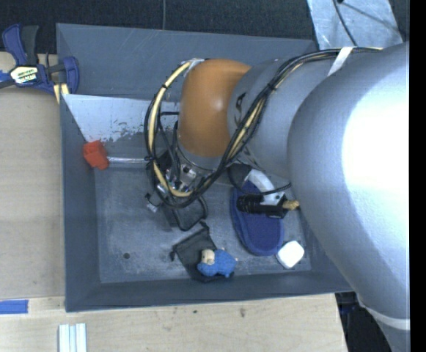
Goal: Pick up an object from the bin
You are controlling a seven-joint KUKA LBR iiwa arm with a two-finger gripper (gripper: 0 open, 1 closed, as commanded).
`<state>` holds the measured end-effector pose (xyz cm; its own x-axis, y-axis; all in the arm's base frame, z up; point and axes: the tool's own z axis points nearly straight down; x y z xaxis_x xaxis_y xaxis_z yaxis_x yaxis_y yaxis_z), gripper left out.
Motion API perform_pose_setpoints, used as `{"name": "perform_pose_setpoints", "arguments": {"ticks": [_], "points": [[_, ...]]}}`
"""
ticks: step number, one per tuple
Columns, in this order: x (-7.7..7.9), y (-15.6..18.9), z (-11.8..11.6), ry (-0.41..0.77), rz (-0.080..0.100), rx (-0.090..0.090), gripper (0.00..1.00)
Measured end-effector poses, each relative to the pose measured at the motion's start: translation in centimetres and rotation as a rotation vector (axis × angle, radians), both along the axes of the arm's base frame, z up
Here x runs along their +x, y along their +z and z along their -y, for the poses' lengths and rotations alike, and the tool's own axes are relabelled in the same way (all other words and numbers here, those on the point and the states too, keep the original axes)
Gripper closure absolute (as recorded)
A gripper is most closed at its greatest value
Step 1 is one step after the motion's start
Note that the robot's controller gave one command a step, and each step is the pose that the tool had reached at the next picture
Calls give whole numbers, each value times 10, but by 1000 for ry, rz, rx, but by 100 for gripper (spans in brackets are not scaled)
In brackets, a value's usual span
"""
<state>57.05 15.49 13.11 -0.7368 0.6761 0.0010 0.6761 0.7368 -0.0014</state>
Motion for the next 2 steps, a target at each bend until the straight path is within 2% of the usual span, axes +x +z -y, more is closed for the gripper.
{"name": "perform_pose_setpoints", "arguments": {"ticks": [1, 2], "points": [[0, 55, 1, 2, 1, 0, 100], [-1, 60, 1, 5, -2, -1, 100]]}}
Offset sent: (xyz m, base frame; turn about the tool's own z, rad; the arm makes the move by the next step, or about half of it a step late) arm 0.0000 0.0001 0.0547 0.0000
